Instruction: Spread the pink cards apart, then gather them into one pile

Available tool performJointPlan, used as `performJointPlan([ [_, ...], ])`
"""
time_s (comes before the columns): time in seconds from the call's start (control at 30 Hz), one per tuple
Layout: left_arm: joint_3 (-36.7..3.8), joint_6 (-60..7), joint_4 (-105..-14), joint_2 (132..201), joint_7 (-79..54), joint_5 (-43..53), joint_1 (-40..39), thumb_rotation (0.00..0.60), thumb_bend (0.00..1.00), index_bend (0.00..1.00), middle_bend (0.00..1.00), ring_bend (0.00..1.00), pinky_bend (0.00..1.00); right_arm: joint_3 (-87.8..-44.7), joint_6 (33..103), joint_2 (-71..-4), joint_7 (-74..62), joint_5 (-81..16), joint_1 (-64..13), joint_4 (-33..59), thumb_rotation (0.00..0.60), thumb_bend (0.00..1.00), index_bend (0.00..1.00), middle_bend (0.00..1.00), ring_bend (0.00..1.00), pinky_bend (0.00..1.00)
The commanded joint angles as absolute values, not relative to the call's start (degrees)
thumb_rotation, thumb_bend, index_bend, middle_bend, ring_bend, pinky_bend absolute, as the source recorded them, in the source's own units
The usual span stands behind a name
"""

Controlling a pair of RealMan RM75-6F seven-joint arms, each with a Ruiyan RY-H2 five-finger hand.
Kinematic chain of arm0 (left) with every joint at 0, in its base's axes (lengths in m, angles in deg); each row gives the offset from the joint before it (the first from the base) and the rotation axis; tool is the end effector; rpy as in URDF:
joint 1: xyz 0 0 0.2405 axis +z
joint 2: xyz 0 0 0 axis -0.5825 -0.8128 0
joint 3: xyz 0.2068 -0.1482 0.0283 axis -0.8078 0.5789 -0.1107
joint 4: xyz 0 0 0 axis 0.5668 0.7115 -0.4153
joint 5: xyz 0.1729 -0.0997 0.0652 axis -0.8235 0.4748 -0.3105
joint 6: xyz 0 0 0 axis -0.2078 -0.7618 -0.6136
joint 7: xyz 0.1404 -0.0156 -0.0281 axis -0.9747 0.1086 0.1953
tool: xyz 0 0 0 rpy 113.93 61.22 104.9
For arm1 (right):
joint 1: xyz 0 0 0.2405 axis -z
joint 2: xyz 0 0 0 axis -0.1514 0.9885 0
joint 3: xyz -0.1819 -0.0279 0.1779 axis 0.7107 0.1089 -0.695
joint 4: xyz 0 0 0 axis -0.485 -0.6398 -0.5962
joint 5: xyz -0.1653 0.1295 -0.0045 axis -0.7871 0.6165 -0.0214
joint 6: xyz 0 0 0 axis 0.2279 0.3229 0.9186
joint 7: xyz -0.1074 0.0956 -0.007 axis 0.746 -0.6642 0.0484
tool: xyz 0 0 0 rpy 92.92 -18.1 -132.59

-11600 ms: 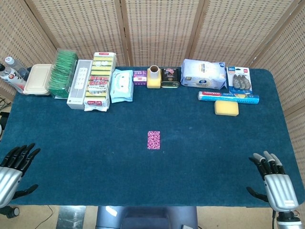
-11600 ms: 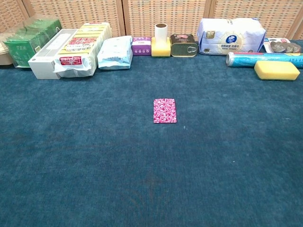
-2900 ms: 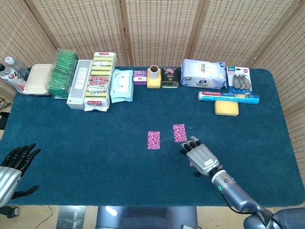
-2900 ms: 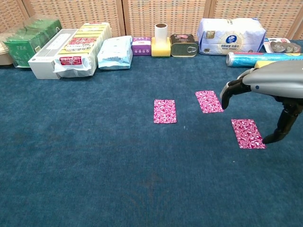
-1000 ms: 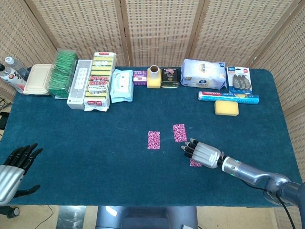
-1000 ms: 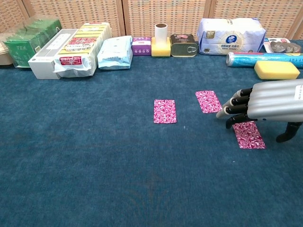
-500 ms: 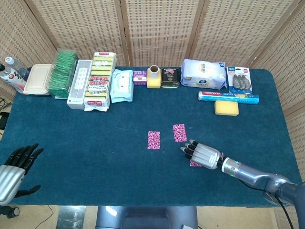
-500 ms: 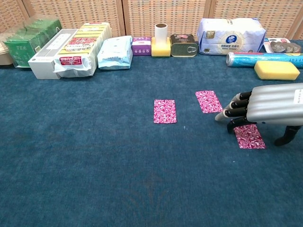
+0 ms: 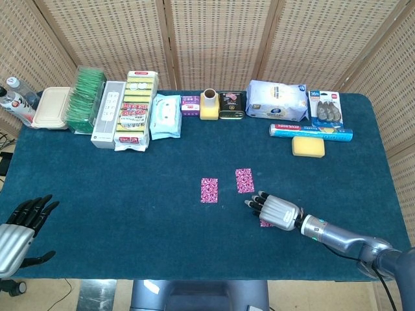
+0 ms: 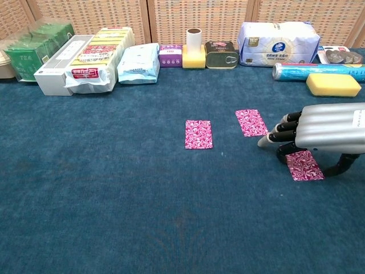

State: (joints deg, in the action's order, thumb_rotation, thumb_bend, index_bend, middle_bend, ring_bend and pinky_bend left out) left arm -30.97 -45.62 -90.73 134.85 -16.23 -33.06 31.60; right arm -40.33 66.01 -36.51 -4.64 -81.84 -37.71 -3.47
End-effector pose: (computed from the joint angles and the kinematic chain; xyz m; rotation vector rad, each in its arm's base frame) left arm -0.2752 0.1364 0.1744 -1.6921 -0.8888 -0.8041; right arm -0.2420 -0.3169 0.0076 2.5540 -0.0393 0.6053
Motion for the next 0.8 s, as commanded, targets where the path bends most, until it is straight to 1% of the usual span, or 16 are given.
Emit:
performJointPlan([
  [0.03,-31.0,-45.6,-90.7,134.9,-16.3,-33.0,31.6,0.600,0.08,0.00,0.00,0.00,0.06,-40.4,66.3,-36.8,-4.9,-81.9,-37.5,-3.9,0.600,0.23,0.36,0.14,0.20,0.22],
  [0.37,-31.0,-45.4,-90.8,134.9,-16.6,-33.0,31.5,0.600,0.08,0.00,0.00,0.00,0.06,-40.9,69.1,-37.4,-5.5,-82.2,-36.6,-4.9,0.600,0.24,0.38,0.16,0.22,0.25],
  [0.8,-31.1,-45.7,-90.9,134.9,-16.5,-33.2,31.6,0.600,0.08,0.00,0.00,0.00,0.06,-41.2,70.8,-36.9,-4.8,-82.6,-36.0,-4.3,0.600,0.24,0.40,0.16,0.23,0.26],
])
